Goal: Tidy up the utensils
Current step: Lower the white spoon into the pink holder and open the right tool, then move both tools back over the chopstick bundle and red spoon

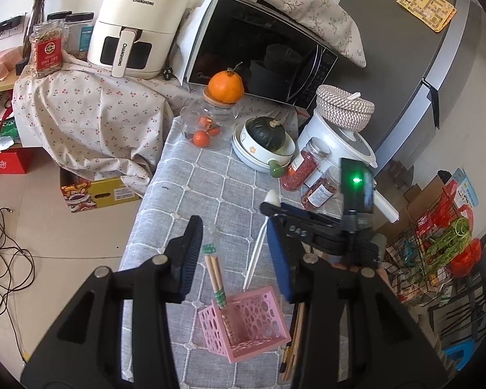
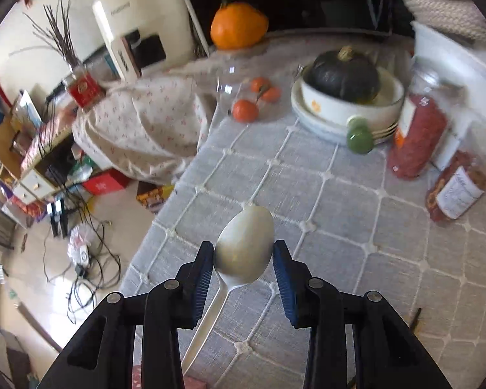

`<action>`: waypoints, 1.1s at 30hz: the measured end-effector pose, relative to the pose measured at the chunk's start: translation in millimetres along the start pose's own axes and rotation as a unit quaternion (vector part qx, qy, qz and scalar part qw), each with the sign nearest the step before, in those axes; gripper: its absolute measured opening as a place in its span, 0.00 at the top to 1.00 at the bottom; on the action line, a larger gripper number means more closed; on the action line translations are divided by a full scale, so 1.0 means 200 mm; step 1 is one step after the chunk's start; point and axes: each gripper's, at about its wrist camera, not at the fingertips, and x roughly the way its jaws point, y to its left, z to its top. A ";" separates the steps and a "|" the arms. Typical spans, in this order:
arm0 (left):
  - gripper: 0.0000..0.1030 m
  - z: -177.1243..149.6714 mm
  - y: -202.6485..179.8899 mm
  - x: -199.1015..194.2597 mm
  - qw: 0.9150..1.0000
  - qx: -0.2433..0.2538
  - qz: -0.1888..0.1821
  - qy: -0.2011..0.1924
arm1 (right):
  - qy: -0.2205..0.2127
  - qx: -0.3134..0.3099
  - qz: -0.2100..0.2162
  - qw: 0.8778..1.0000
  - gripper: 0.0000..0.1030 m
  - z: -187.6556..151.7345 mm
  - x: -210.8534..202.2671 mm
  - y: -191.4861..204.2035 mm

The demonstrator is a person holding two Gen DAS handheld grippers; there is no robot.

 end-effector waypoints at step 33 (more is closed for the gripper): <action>0.29 -0.04 -0.13 -0.05 0.999 0.014 0.034 -0.005 | -0.210 -0.095 -0.036 0.972 0.40 -0.47 -0.72 0.38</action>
